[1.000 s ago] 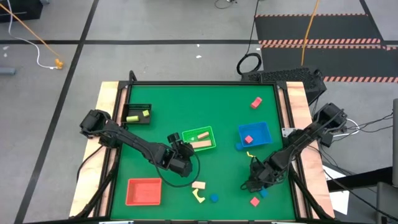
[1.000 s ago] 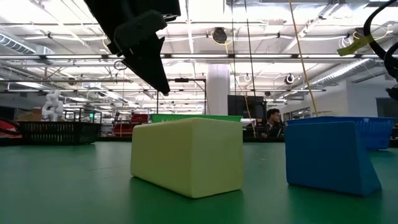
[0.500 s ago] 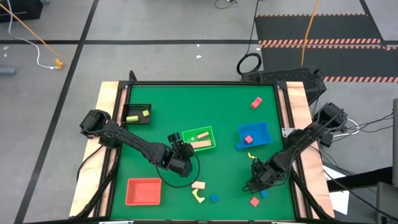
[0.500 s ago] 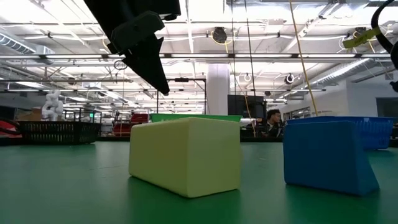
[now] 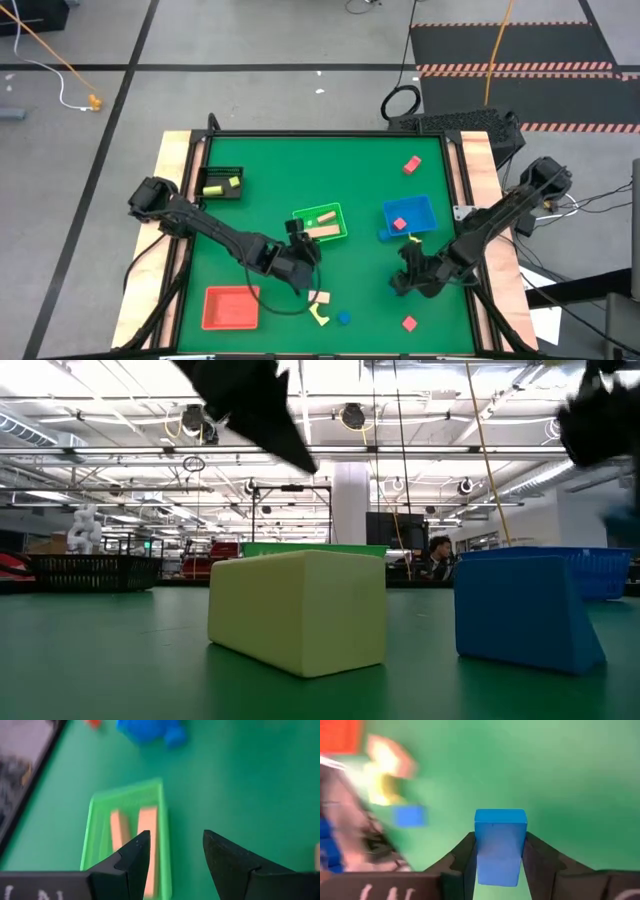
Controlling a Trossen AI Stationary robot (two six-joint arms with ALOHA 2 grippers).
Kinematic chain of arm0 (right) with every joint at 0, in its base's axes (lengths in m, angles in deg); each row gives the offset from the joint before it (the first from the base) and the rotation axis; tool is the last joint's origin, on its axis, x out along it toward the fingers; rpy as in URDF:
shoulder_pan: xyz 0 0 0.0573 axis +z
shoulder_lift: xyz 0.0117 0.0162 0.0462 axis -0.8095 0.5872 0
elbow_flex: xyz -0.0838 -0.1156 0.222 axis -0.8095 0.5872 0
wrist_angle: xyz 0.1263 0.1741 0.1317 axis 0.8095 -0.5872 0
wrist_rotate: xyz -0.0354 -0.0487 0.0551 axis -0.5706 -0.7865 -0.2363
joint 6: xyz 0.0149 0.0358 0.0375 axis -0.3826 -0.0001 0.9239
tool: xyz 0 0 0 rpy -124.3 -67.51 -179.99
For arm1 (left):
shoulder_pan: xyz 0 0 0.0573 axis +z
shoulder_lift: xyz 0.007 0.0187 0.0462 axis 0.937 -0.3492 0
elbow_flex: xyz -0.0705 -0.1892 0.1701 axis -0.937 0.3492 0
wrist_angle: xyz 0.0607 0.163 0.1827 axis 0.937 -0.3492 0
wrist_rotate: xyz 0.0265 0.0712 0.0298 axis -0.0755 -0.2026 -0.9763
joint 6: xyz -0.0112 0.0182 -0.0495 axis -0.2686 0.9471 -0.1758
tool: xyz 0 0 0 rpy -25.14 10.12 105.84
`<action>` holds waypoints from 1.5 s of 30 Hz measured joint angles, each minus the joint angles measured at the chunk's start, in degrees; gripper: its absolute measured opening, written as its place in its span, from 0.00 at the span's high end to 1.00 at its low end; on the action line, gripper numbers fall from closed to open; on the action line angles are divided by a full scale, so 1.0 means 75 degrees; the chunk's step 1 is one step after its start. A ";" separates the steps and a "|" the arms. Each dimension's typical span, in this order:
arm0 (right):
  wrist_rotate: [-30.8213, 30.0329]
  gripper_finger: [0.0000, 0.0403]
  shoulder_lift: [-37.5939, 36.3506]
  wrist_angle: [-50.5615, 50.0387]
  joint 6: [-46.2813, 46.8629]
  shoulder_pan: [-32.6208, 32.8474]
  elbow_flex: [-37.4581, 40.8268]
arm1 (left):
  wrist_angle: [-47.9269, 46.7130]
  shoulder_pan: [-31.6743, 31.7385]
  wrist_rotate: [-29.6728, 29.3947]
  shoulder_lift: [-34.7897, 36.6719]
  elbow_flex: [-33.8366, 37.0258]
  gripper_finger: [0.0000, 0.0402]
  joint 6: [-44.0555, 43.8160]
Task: Sort & place blocks by color
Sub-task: Put the bottom right blue block into the red bin
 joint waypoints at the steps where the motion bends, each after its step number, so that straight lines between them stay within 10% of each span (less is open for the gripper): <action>1: -0.0415 0.73 -0.0092 0.0186 -0.0260 -0.0031 0.0000 | 0.0318 -0.0021 -0.0002 0.0000 0.0000 0.54 0.0408; 15: -0.5679 0.73 0.0023 0.5205 -0.7172 -0.0954 -0.0020 | 0.4173 -0.0096 -0.1121 0.0000 0.0000 0.54 0.2794; 20: -0.5793 0.73 0.0424 0.7482 -0.9116 -0.1501 -0.0023 | 0.5294 -0.0031 -0.2457 0.0000 0.0001 0.54 0.3922; 37: -0.3999 0.71 0.1654 1.0559 -1.0117 -0.2586 -0.0029 | 0.5911 0.0499 -0.2493 0.0000 0.0003 0.55 0.4294; 45: -0.4010 0.70 0.1667 1.0576 -1.0158 -0.2580 -0.0029 | 0.5578 0.0527 -0.2676 0.0003 0.0009 0.87 0.4081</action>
